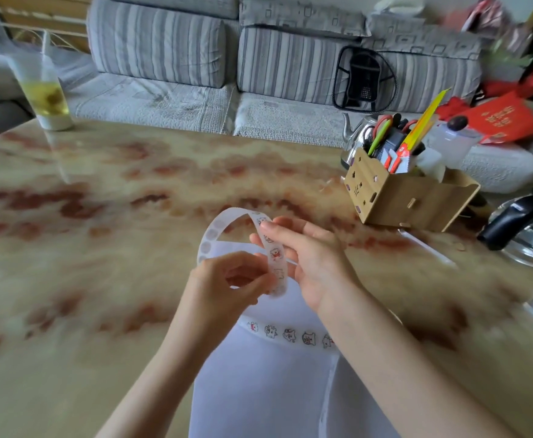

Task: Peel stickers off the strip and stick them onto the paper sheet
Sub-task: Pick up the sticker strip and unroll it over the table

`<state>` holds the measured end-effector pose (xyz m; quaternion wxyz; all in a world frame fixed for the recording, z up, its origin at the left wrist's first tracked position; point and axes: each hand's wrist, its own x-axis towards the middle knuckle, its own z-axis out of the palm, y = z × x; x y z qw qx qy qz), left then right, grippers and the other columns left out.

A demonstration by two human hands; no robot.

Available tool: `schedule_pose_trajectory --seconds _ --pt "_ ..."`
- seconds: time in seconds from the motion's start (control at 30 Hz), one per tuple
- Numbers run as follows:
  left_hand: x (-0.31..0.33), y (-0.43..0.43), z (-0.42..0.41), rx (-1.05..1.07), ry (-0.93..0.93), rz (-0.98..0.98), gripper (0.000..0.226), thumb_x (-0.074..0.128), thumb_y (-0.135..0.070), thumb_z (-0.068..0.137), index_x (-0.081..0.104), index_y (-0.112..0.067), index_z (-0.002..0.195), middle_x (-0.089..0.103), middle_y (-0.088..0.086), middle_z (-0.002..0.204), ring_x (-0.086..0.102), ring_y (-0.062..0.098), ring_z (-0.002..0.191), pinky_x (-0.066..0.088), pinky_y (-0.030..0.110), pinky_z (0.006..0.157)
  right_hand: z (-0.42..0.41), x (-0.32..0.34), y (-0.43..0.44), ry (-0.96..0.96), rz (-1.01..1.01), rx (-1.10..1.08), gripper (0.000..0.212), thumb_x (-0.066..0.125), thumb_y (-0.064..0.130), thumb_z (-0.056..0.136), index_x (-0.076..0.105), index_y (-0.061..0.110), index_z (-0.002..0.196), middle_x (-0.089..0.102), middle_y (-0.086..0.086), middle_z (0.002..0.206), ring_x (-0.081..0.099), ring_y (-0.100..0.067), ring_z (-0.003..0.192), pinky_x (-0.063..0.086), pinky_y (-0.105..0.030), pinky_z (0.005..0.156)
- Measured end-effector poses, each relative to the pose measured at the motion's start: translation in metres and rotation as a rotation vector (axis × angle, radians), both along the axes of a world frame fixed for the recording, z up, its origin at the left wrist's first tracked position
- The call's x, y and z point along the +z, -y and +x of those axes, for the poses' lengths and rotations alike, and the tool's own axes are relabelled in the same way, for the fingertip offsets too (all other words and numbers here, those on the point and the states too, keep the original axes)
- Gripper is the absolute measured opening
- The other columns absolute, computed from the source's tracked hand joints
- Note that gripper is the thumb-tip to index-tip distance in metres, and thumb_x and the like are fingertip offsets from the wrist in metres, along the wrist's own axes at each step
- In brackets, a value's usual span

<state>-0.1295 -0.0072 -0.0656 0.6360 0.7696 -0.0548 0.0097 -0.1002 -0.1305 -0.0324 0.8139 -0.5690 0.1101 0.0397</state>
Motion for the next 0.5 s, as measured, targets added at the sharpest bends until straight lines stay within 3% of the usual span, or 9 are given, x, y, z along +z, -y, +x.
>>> schedule_pose_trajectory --seconds 0.13,0.23,0.37,0.5 --pt "0.004 -0.006 0.002 0.007 -0.138 -0.240 0.005 0.069 -0.004 0.081 0.071 -0.002 0.085 0.075 0.007 0.078 0.072 0.015 0.070 0.053 0.016 0.062 -0.001 -0.002 0.016 0.027 -0.156 0.110 0.004 0.067 0.016 0.086 0.067 0.013 0.089 0.073 -0.002 0.086 0.069 -0.019 0.081 0.056 -0.028 0.067" --pt "0.004 -0.014 0.004 0.006 -0.205 -0.365 0.012 0.068 -0.004 0.081 0.069 0.004 0.090 0.075 0.012 0.085 0.071 0.015 0.072 0.054 0.017 0.063 -0.010 -0.008 0.040 0.090 -0.367 0.180 0.009 0.062 0.012 0.089 0.068 0.008 0.094 0.075 -0.007 0.092 0.069 -0.017 0.084 0.055 -0.027 0.076" --pt "0.007 -0.022 0.005 0.029 -0.218 -0.407 0.009 0.067 -0.002 0.081 0.069 0.001 0.089 0.074 0.010 0.081 0.070 0.012 0.069 0.054 0.016 0.061 -0.027 -0.015 0.063 0.168 -0.575 0.256 0.009 0.060 0.009 0.090 0.069 0.009 0.093 0.075 -0.004 0.091 0.068 -0.015 0.081 0.054 -0.023 0.073" --pt "0.008 -0.023 0.006 0.050 -0.197 -0.378 0.006 0.067 -0.001 0.081 0.069 -0.002 0.086 0.075 0.008 0.078 0.070 0.012 0.066 0.054 0.017 0.060 -0.048 -0.016 0.077 0.331 -0.881 0.394 0.025 0.065 0.004 0.086 0.072 0.028 0.089 0.070 0.011 0.093 0.059 -0.007 0.076 0.048 -0.018 0.070"
